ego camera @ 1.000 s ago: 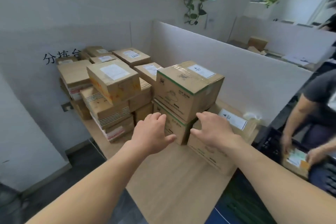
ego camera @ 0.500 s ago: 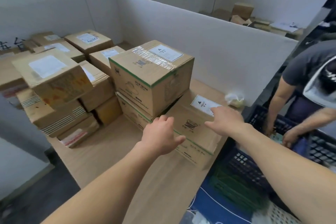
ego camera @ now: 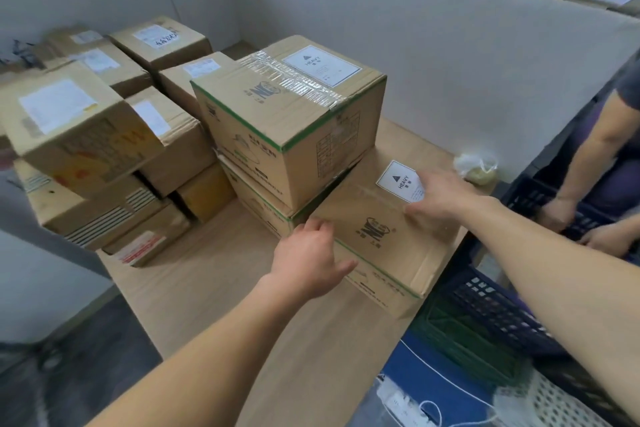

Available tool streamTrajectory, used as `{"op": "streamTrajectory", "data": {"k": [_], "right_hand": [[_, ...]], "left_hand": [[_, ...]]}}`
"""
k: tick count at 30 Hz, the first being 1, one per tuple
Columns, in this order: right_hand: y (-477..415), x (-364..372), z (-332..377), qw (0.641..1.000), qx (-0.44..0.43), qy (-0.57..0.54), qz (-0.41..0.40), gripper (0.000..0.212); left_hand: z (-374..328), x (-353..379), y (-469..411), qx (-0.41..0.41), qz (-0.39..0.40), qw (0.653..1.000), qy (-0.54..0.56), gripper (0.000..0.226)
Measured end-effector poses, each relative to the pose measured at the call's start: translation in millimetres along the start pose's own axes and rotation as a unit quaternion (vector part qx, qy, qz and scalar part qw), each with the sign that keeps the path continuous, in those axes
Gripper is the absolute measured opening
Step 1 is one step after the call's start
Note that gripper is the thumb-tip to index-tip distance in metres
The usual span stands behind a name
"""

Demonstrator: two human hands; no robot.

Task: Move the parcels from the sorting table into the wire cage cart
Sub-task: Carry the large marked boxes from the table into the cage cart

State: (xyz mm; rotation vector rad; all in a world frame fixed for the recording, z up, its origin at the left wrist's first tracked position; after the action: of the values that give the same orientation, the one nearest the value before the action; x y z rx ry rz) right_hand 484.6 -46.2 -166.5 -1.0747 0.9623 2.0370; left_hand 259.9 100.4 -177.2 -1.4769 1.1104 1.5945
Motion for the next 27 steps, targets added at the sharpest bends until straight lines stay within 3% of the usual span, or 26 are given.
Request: {"op": "streamTrajectory", "data": {"k": [5,12,20,27], "right_hand": [[-2,5,-5,0.999,0.030,0.018,0.014,0.076],[32,37,3,0.997,0.043,-0.052,0.023,0.107],[100,84,44,0.995,0.037,-0.088,0.022,0.105],[181,150,113,0.995,0.027,-0.099,0.012,0.107]], "left_hand": [[4,4,3,-0.002,-0.018,1.000,0.020,0.077],[24,21,35,-0.028,-0.008,0.998,0.054,0.071],[67,40,117,-0.052,-0.016,0.989,0.139,0.068],[122,59,222,-0.140,-0.027,0.960,0.242,0.057]]}}
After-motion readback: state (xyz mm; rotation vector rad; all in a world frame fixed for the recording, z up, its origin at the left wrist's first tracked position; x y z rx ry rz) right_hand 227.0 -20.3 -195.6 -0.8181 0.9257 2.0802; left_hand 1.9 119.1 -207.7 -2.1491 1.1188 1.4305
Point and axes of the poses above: each hand's wrist, its own y-axis away from the middle knuckle, its own x-axis out of the palm, z = x × y, the point moved 4 cm from there along -y, towards the middle knuckle, and after that the axes turned 15 degrees about -y, right-handed, at the moved point
